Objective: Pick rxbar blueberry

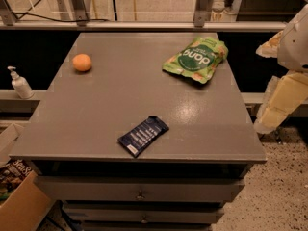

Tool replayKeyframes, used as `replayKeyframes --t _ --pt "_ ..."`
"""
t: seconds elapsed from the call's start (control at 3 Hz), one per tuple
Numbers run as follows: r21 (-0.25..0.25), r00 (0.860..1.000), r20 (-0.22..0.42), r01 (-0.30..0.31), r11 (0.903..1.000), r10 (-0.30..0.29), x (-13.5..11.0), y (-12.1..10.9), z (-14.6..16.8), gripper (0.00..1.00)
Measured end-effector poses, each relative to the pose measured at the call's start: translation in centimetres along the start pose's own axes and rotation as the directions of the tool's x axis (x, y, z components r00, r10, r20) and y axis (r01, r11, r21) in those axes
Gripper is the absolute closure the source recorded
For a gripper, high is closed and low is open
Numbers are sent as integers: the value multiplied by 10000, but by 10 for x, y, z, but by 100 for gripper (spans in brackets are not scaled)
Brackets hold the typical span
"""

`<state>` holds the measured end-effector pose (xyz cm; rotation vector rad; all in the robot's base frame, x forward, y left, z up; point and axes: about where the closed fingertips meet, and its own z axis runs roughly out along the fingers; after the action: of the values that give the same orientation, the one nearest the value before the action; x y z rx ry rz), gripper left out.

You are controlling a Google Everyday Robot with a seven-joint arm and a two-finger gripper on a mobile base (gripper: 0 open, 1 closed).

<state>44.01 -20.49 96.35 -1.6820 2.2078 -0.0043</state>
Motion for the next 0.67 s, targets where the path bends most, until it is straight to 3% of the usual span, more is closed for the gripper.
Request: replayKeyframes --t 0.67 --pt "-417 9889 1485 173 9990 -109 -28 12 26 0"
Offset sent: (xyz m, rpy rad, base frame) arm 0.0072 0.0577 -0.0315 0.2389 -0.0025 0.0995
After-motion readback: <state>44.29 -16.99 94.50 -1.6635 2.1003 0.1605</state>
